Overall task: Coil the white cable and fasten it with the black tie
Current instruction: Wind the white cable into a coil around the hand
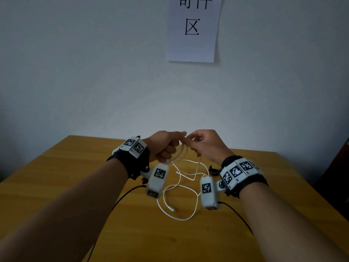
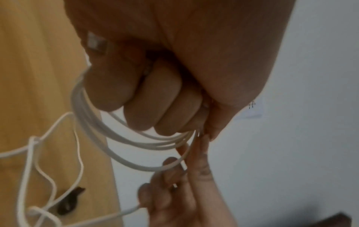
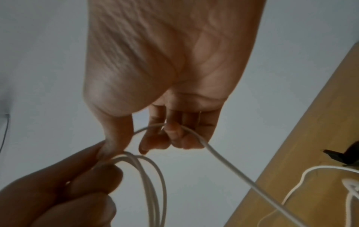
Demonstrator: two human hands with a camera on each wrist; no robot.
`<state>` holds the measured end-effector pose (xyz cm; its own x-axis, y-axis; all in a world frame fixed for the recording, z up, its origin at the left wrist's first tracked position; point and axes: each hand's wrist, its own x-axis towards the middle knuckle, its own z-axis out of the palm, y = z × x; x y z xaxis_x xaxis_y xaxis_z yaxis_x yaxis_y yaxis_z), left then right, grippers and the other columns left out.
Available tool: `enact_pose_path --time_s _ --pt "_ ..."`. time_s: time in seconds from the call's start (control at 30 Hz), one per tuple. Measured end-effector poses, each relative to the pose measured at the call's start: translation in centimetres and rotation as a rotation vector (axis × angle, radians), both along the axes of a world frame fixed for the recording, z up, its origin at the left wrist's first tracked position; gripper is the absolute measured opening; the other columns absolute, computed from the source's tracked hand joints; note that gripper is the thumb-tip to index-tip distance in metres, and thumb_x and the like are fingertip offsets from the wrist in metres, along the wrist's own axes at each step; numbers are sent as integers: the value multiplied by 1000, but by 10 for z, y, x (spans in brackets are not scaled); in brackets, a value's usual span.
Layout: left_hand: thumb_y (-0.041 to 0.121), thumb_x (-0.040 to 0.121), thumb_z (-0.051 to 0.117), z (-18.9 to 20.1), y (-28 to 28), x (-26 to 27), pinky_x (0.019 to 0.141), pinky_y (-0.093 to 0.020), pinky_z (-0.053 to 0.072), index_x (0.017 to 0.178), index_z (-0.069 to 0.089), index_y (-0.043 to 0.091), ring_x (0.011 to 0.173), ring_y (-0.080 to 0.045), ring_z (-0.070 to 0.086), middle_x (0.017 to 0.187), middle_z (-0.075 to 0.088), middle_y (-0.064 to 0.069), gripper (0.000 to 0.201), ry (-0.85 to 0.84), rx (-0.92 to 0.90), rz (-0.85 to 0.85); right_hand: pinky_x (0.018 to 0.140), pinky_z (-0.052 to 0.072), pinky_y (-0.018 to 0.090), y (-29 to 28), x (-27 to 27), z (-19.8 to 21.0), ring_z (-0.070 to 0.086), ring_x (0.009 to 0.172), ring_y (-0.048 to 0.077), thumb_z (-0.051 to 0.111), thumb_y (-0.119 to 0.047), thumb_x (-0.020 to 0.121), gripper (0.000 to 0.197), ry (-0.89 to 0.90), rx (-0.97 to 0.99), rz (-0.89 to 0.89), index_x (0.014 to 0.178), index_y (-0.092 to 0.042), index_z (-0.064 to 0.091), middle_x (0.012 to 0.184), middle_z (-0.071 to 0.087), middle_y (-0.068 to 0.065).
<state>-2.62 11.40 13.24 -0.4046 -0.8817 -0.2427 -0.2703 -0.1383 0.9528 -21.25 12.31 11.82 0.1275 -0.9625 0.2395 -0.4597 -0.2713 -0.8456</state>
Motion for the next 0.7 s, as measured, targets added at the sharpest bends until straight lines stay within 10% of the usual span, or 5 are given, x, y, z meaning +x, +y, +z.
enact_pose_path --time_s 0.2,0.5,0.7 --pt "46 96 45 13 -1 9 46 -23 7 60 14 27 40 -11 8 46 13 9 51 449 149 -9 52 38 32 -3 -7 -8 39 47 17 58 -37 102 35 -361 125 29 92 -4 65 61 49 5" --pt "34 99 32 18 -7 6 41 -24 21 68 18 27 42 -10 19 53 22 10 35 1041 246 -141 44 30 26 -4 2 -32 34 41 12 41 -33 110 43 -213 130 4 79 -7 58 57 43 2" --pt "34 102 29 24 4 -20 85 -43 52 68 36 20 69 -27 69 86 73 -10 38 1063 98 -11 42 32 25 2 22 -32 38 40 14 40 -38 109 49 -51 121 82 72 -11 57 56 47 2"
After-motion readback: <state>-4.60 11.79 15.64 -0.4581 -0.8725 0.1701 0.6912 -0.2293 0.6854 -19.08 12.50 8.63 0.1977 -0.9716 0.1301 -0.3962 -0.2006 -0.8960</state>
